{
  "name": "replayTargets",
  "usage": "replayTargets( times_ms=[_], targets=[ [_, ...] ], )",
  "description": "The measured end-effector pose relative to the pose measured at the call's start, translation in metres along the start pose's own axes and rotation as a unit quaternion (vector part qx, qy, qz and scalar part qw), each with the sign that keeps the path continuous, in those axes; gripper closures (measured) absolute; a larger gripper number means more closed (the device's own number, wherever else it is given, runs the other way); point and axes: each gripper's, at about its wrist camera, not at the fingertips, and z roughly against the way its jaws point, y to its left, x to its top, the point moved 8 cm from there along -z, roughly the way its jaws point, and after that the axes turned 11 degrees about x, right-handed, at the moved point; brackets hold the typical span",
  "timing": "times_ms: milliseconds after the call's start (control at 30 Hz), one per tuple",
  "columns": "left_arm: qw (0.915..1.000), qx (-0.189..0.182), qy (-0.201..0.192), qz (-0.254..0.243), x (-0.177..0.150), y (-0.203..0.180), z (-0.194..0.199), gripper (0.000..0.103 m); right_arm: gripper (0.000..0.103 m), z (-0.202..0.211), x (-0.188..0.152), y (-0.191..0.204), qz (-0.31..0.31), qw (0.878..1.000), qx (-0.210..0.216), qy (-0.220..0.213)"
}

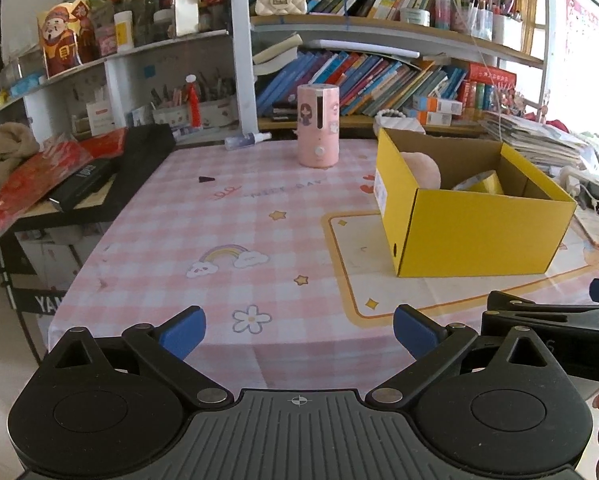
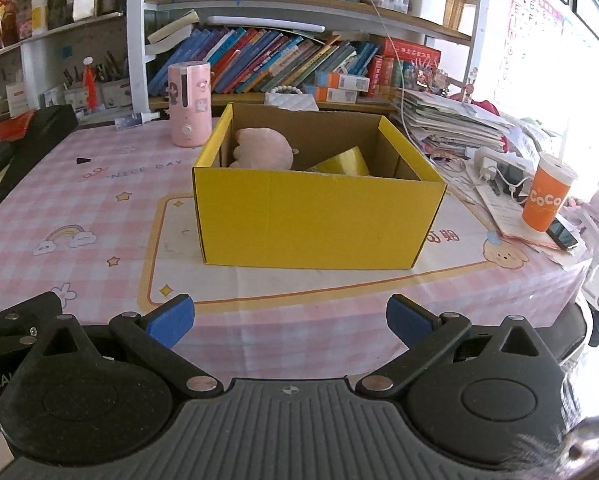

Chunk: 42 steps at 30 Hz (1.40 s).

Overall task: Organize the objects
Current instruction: 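Withdraw both open tools from the yellow box back over the table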

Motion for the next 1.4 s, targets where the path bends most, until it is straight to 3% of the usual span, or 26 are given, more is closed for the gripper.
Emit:
replayTargets(
  times_ms=[400,1400],
  targets=[
    [0.9992,0.039,0.001,0.004,-0.002,0.008,-0.002,0.002,0.000,-0.002,-0.004,0.005,0.005,1.000,-0.011,0.009],
    [0.9991,0.038,0.015,0.011,-0.004,0.015,-0.009,0.002,0.000,-0.006,-0.003,0.011,0.010,1.000,-0.011,0.015]
  ],
)
